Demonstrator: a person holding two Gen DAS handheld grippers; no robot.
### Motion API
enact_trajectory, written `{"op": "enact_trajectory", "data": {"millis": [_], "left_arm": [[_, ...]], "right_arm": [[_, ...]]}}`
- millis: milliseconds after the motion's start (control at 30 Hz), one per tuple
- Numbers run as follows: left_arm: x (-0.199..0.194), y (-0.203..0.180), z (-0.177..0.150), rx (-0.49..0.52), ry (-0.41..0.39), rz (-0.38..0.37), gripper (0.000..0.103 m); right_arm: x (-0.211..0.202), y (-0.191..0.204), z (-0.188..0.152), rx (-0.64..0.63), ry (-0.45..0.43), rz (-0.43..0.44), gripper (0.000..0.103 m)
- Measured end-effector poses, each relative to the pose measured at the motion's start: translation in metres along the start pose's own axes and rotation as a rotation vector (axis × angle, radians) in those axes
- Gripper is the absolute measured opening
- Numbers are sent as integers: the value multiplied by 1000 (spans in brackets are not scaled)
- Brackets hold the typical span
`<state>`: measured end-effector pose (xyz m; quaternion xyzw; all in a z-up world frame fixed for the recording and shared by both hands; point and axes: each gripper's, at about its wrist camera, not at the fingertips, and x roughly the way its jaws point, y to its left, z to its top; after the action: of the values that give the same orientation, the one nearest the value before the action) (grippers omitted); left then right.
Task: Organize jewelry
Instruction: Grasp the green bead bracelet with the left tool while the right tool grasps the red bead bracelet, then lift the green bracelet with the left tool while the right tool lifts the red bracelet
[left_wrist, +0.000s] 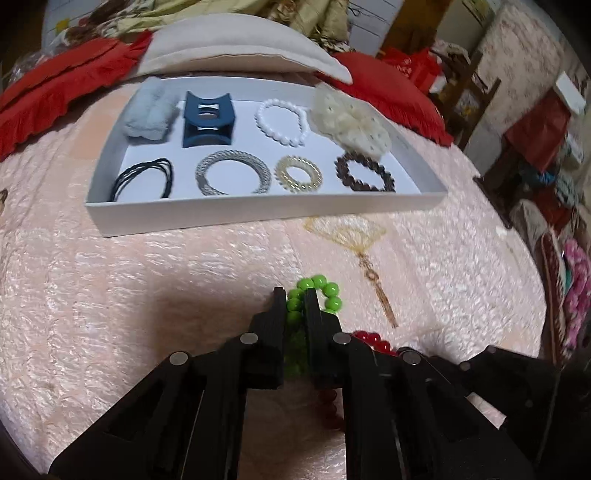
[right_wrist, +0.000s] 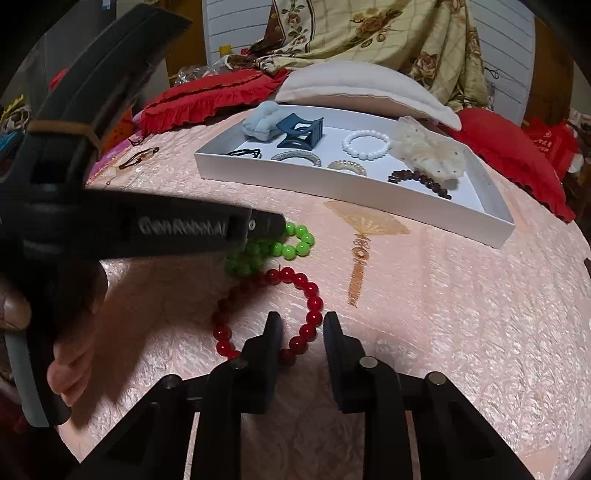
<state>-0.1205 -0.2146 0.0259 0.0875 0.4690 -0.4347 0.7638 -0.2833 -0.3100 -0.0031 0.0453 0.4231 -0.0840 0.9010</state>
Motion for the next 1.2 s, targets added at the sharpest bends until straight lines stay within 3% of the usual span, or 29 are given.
{"op": "enact_trajectory", "data": {"millis": [100, 367, 700, 933, 1200], "left_arm": [[-9, -2, 0, 4, -26, 11, 8], [-55, 17, 1, -67, -118, -61, 8], [-69, 34, -5, -134, -130, -99, 8], [-89, 27, -9, -105, -180, -115, 8], [-107, 25, -10, -92, -227, -85, 8]], "right_arm": [[-2, -5, -1, 18, 2, -4, 13], [-7, -35, 6, 132, 16, 18, 9], [-40, -51, 26, 210, -48, 70, 9], [-59, -56, 39, 232, -91, 95, 9], [-60, -68, 48, 253, -102, 107, 9]]}}
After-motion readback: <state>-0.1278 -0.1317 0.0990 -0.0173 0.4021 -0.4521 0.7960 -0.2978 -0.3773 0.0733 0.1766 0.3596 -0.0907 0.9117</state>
